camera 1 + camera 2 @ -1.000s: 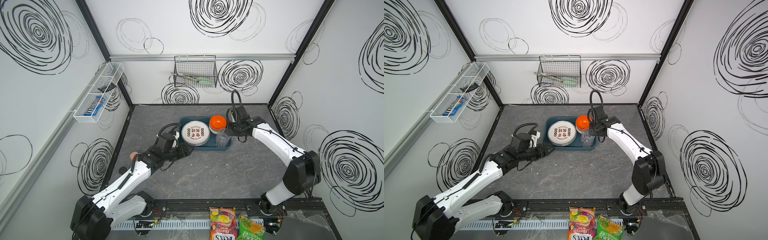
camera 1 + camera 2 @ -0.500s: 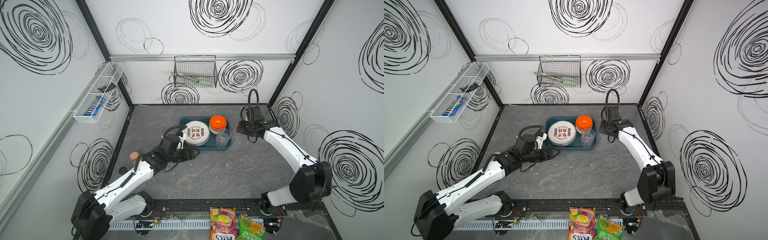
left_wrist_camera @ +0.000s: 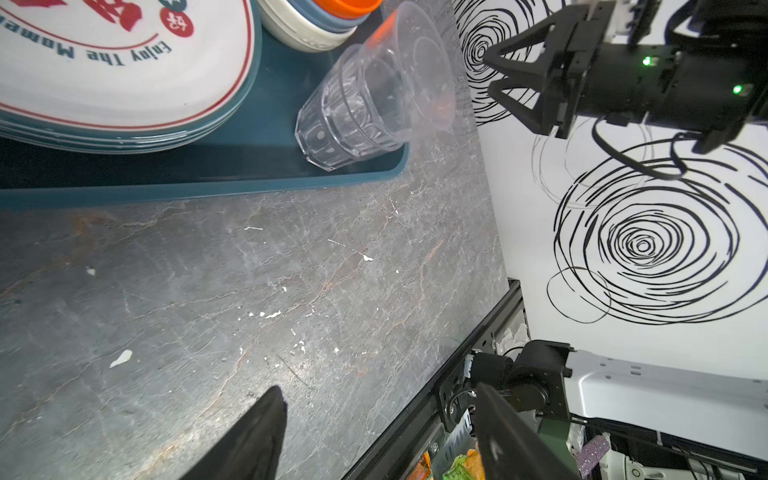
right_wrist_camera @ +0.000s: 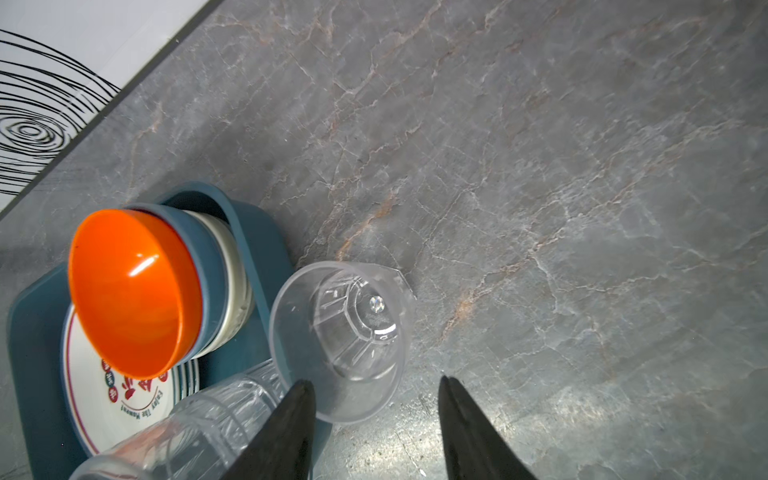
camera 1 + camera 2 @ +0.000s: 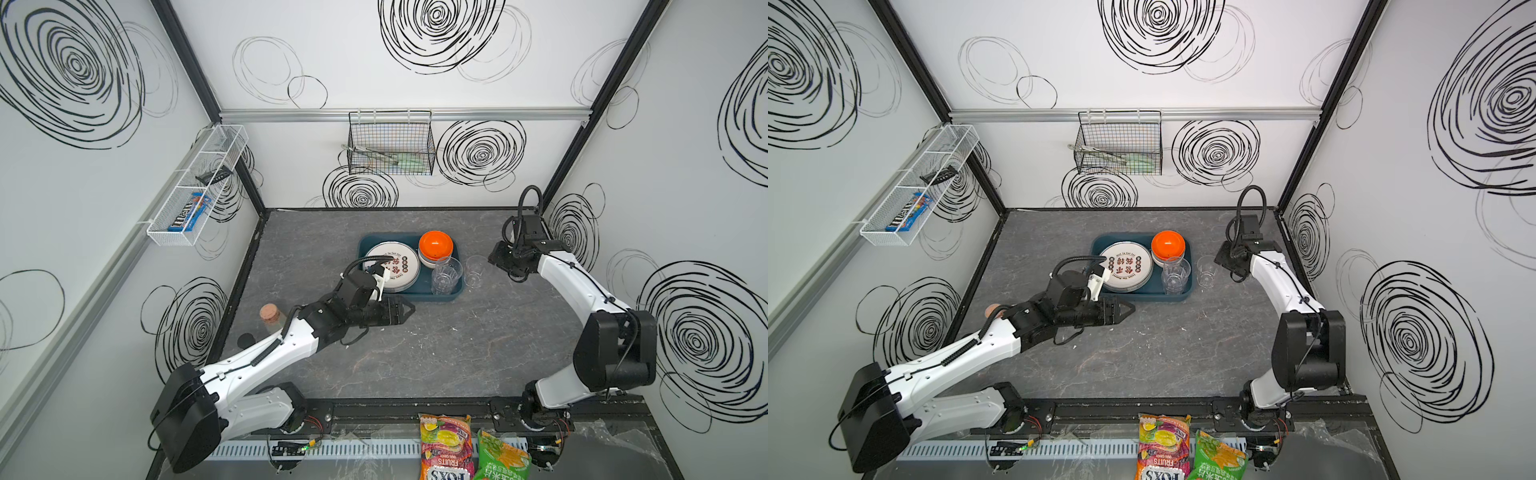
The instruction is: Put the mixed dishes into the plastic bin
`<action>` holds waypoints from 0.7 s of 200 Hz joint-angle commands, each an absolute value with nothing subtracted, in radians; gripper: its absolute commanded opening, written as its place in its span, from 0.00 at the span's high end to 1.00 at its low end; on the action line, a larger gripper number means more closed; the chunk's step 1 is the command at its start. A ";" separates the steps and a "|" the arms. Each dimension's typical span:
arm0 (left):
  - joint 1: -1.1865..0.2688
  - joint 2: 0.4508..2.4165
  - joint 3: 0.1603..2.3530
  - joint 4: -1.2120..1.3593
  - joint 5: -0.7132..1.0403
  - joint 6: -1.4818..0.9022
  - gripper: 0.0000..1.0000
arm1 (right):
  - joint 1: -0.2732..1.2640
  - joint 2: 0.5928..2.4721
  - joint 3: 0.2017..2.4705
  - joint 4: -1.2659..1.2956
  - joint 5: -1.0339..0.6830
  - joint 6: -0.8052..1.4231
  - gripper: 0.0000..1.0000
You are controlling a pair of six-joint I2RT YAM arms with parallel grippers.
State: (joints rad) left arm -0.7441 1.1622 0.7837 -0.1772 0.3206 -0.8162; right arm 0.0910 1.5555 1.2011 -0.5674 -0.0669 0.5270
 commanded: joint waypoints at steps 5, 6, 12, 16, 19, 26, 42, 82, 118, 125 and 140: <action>-0.764 1.191 0.816 -0.117 0.299 -0.815 0.25 | 0.084 1.587 1.201 -0.540 -0.104 0.543 0.48; -0.766 1.191 0.816 -0.117 0.299 -0.815 0.25 | 0.083 1.588 1.201 -0.539 -0.104 0.543 0.48; -0.769 1.193 0.816 -0.116 0.297 -0.816 0.25 | 0.081 1.595 1.200 -0.536 -0.108 0.543 0.48; -0.771 1.195 0.817 -0.115 0.295 -0.817 0.25 | 0.079 1.599 1.200 -0.534 -0.111 0.543 0.49; -0.770 1.196 0.815 -0.115 0.295 -0.818 0.25 | 0.078 1.603 1.200 -0.533 -0.112 0.543 0.49; -0.773 1.198 0.815 -0.112 0.295 -0.819 0.25 | 0.077 1.612 1.199 -0.529 -0.113 0.543 0.49; -0.773 1.199 0.813 -0.113 0.291 -0.819 0.25 | 0.074 1.630 1.198 -0.524 -0.117 0.545 0.51; -0.770 1.204 0.801 -0.104 0.295 -0.829 0.25 | 0.072 1.682 1.201 -0.525 -0.117 0.551 0.56; -0.771 1.205 0.796 -0.102 0.293 -0.835 0.25 | 0.072 1.699 1.188 -0.511 -0.119 0.550 0.60; -0.770 1.206 0.795 -0.104 0.292 -0.836 0.25 | 0.072 1.702 1.187 -0.510 -0.120 0.551 0.62; -0.771 1.208 0.795 -0.106 0.290 -0.837 0.25 | 0.072 1.706 1.183 -0.507 -0.120 0.549 0.63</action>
State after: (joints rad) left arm -0.7677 1.1973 0.7856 -0.1539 0.3050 -0.8284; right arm 0.0772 1.6936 1.1957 -0.5228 -0.1181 0.5419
